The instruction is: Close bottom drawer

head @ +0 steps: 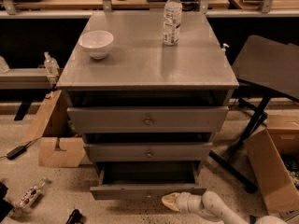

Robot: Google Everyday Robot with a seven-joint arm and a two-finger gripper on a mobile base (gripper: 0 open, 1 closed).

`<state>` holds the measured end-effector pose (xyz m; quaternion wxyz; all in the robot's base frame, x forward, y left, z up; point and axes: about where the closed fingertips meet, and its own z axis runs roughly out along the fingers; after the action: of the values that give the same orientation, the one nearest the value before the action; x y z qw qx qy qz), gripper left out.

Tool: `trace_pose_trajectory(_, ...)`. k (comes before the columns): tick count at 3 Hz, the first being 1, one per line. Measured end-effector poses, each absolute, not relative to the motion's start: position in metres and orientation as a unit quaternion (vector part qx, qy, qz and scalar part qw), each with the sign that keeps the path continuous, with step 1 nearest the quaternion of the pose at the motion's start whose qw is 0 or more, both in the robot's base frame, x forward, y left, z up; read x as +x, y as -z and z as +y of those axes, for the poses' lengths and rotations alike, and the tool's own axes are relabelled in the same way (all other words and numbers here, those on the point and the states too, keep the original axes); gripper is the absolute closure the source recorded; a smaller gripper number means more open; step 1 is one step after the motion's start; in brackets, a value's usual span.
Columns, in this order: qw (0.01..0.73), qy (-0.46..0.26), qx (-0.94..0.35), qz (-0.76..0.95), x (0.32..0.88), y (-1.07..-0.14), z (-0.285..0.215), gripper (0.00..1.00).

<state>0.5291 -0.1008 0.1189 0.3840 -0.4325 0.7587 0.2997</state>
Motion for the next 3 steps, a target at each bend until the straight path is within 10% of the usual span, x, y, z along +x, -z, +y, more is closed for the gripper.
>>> trace_pose_trajectory(3,0.407,-0.268,-0.415,0.768,0.593,-0.13,-0.128,1.0)
